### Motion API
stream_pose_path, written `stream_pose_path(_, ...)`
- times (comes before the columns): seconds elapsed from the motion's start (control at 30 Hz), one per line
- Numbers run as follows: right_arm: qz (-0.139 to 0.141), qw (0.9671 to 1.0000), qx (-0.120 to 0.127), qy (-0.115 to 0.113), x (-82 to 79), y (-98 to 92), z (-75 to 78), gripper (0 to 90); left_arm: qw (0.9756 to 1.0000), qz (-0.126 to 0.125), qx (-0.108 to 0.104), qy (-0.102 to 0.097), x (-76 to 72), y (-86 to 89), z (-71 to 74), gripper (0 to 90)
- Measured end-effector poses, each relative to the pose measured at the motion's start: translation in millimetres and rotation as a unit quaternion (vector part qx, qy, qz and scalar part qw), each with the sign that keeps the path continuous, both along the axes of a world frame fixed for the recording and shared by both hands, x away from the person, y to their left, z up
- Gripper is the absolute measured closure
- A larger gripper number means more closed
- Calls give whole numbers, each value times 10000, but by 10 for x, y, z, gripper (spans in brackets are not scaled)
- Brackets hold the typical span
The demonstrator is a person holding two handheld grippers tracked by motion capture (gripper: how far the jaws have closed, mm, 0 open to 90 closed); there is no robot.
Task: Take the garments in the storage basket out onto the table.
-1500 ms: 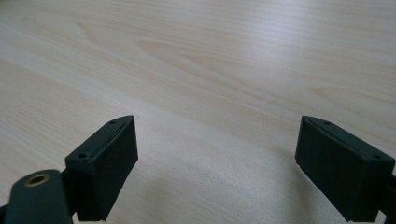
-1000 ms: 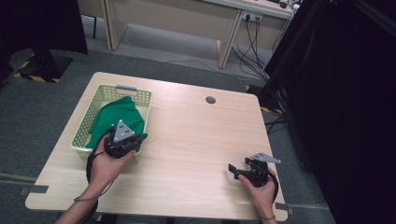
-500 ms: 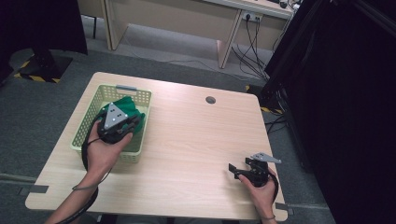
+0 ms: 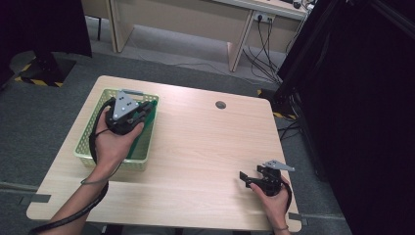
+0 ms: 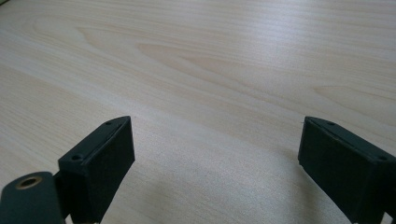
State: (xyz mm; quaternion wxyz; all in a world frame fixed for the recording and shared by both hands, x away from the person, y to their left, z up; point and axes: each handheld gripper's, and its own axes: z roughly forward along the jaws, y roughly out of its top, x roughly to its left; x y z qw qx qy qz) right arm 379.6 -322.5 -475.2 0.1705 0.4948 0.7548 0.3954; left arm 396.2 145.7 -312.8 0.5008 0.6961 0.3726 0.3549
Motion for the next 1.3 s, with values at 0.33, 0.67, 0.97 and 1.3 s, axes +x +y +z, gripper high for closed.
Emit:
stream_pose_path(0.33, -9, 10000, 9, 3, 1, -4, 0, 113, 9997, -19, -41, -225, 26, -53, 176, 836)
stream_pose_path(0.67, -19, 10000, 13, 7, 3, -6, 0, 113, 9992, -66, -73, -389, 23, -114, 292, 837)
stream_pose_path(0.97, -23, 10000, 17, -2, 2, -3, 0, 112, 9985, -113, -115, -524, 27, -178, 388, 838)
stream_pose_path(1.3, -32, 10000, 48, 6, 2, -8, 0, 111, 9982, -179, -112, -564, 11, -238, 424, 837)
